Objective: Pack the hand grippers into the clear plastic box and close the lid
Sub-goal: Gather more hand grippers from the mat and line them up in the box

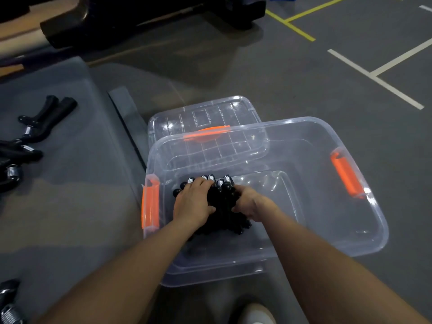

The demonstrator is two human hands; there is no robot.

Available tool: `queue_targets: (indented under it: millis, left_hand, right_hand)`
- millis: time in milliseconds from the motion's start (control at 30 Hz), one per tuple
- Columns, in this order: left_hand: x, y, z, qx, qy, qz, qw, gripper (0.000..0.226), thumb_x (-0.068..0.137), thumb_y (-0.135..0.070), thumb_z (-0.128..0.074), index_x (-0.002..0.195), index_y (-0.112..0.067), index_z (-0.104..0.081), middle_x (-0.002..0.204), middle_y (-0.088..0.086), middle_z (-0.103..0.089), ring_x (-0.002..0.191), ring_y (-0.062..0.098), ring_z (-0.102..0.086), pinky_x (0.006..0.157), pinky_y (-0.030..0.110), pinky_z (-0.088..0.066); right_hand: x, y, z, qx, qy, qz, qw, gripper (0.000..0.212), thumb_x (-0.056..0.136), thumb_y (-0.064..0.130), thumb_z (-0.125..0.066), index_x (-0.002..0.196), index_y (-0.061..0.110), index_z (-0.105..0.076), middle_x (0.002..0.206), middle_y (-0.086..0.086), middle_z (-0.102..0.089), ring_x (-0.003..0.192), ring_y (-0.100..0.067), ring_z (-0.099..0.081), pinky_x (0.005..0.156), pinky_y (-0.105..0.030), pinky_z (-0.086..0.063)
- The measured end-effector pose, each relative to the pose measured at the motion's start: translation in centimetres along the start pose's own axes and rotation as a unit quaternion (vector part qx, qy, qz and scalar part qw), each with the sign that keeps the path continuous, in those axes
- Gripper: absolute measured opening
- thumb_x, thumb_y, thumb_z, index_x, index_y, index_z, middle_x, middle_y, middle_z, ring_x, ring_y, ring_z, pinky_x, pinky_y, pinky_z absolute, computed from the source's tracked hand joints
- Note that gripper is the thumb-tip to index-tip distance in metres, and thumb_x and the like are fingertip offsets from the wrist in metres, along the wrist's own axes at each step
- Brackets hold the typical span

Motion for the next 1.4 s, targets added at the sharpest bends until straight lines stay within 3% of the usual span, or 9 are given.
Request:
queue_targets:
  millis: [100,200,433,667,833,933,1033,1167,1400]
  left_hand:
    - [0.0,0.2,0.3,-0.02,-0.001,-0.002,1.0,0.066,0.079,-0.027,-0.07,0.137,-0.024,-0.039,0.142,-0.005,-0.039,0.129,0.022,-0.039,0.106,0.035,-0.034]
    - [-0.5,0.2,1.6,-0.061,-0.025,-0.005,0.998,0.058,0.079,-0.025,-0.07,0.132,-0.021,-0.046,0.136,-0.001,-0.046,0.126,0.023,-0.043,0.106,0.035,-0.036]
    - [-3.9,2.7,9.0,-0.141,-0.113,0.018,0.983,0.046,0.082,-0.022,-0.066,0.126,-0.017,-0.053,0.13,0.006,-0.049,0.119,0.026,-0.052,0.101,0.037,-0.042]
    - [-12.4,13.9,16.6,-0.17,-0.186,0.111,0.961,0.043,0.08,-0.016,-0.068,0.121,-0.012,-0.055,0.124,0.014,-0.05,0.112,0.031,-0.055,0.1,0.039,-0.043]
    - [-20.3,23.3,16.6,-0.172,-0.183,0.227,0.941,0.049,0.082,-0.018,-0.066,0.127,-0.012,-0.05,0.13,0.013,-0.046,0.118,0.029,-0.051,0.103,0.034,-0.041]
    - [-24.2,27.2,15.0,-0.176,-0.188,0.283,0.924,0.049,0.082,-0.02,-0.066,0.127,-0.013,-0.05,0.13,0.011,-0.045,0.119,0.029,-0.051,0.102,0.034,-0.04]
    - [-26.7,29.6,13.2,-0.182,-0.189,0.314,0.913,0.047,0.081,-0.02,-0.066,0.124,-0.01,-0.051,0.128,0.014,-0.045,0.118,0.032,-0.05,0.101,0.037,-0.041]
    - [-29.1,31.5,11.3,-0.183,-0.22,0.336,0.897,0.033,0.083,-0.014,-0.06,0.115,-0.007,-0.054,0.122,0.015,-0.046,0.117,0.033,-0.047,0.096,0.041,-0.042]
    - [-32.7,34.3,9.8,-0.153,-0.265,0.379,0.874,0.04,0.083,-0.007,-0.055,0.123,-0.009,-0.049,0.128,0.01,-0.044,0.12,0.03,-0.041,0.096,0.041,-0.041]
  right_hand:
    - [-0.5,0.3,-0.1,0.019,-0.012,0.011,1.0,0.058,0.087,-0.005,-0.055,0.14,0.01,-0.038,0.119,-0.012,-0.06,0.104,-0.021,-0.055,0.099,-0.034,-0.048]
    - [-2.2,2.1,0.7,0.06,-0.08,0.045,0.994,0.056,0.089,0.0,-0.056,0.141,0.01,-0.04,0.131,-0.012,-0.056,0.116,-0.023,-0.054,0.109,-0.035,-0.039]
    - [-7.7,10.5,1.1,0.079,-0.132,0.119,0.981,0.053,0.09,0.01,-0.061,0.14,0.009,-0.043,0.137,-0.017,-0.049,0.098,-0.017,-0.049,0.091,-0.032,-0.044]
    - [-11.3,23.5,-6.5,-0.025,-0.108,0.204,0.973,0.051,0.088,0.014,-0.064,0.135,0.002,-0.047,0.13,-0.02,-0.056,0.106,-0.022,-0.057,0.101,-0.031,-0.042]
    - [-12.7,29.9,-15.9,-0.121,-0.03,0.224,0.967,0.05,0.088,0.017,-0.064,0.132,0.0,-0.049,0.103,-0.009,-0.049,0.093,-0.018,-0.047,0.068,-0.023,-0.041]
    - [-13.6,31.3,-21.3,-0.202,0.007,0.22,0.954,0.048,0.089,0.019,-0.062,0.132,0.003,-0.05,0.127,-0.013,-0.056,0.105,-0.021,-0.055,0.084,-0.029,-0.044]
    - [-13.9,31.0,-25.8,-0.246,0.047,0.203,0.947,0.045,0.087,0.017,-0.062,0.127,-0.001,-0.055,0.107,-0.012,-0.057,0.092,-0.018,-0.046,0.068,-0.029,-0.043]
    - [-14.3,29.4,-30.1,-0.342,0.034,0.2,0.917,0.041,0.089,0.02,-0.06,0.124,0.0,-0.057,0.114,-0.015,-0.061,0.107,-0.024,-0.06,0.094,-0.032,-0.048]
    - [-14.3,28.5,-35.9,-0.423,0.023,0.253,0.87,0.063,0.084,0.036,-0.067,0.132,0.003,-0.043,0.139,-0.016,-0.042,0.131,-0.033,-0.039,0.108,-0.038,-0.035]
Point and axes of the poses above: each hand's wrist, its own x-axis towards the middle knuckle, its own z-axis out of the back of the hand, y = z × x, the point moved 3 cm from there along x, towards the middle knuckle
